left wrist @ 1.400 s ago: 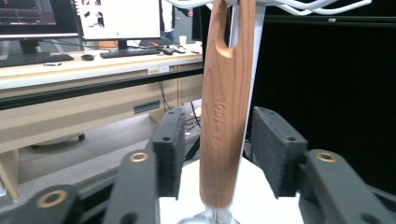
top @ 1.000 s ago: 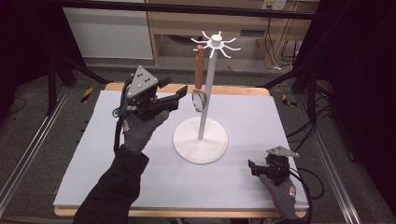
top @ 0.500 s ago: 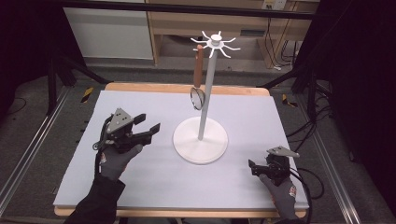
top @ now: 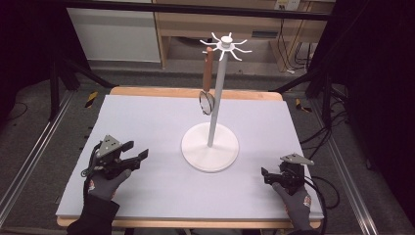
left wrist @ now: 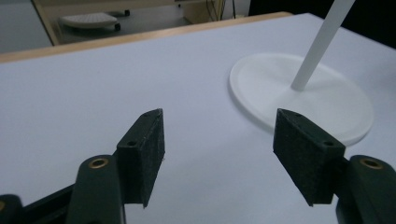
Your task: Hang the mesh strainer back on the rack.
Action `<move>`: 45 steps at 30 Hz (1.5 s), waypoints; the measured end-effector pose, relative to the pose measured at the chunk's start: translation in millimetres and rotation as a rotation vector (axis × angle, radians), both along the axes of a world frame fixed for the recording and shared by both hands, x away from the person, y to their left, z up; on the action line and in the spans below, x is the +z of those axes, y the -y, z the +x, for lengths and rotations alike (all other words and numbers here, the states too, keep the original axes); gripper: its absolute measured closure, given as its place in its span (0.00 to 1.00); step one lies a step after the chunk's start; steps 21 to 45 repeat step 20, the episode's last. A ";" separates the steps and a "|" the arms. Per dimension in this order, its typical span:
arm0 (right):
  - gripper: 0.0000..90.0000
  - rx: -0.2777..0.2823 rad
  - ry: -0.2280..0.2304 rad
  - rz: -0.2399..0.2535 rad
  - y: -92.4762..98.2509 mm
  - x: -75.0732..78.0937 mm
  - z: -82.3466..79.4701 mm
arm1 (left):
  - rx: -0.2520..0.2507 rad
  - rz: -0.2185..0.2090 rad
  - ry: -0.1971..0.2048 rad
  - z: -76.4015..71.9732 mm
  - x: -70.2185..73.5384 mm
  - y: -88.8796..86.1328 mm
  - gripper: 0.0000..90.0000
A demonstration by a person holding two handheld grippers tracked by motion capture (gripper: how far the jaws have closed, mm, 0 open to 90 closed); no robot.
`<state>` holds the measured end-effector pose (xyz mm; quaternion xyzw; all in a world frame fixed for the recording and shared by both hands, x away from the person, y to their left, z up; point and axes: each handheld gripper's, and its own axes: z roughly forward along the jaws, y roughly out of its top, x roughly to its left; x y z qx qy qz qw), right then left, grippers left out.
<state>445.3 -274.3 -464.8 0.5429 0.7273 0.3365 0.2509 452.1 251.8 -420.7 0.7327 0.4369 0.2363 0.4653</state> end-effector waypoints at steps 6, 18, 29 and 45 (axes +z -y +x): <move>0.11 -0.003 0.000 -0.005 0.7 0.1 -0.3 | 0.055 0.012 -0.035 -8.3 -18.1 -21.3 0.38; 0.11 -0.011 0.001 -0.016 4.0 1.6 -3.4 | 0.144 0.022 -0.081 -10.6 -32.5 -44.9 0.41; 0.11 -0.012 0.002 -0.017 4.2 1.8 -3.7 | 0.146 0.028 -0.081 -10.3 -33.1 -45.0 0.41; 0.11 -0.012 0.002 -0.017 4.2 1.8 -3.7 | 0.146 0.028 -0.081 -10.3 -33.1 -45.0 0.41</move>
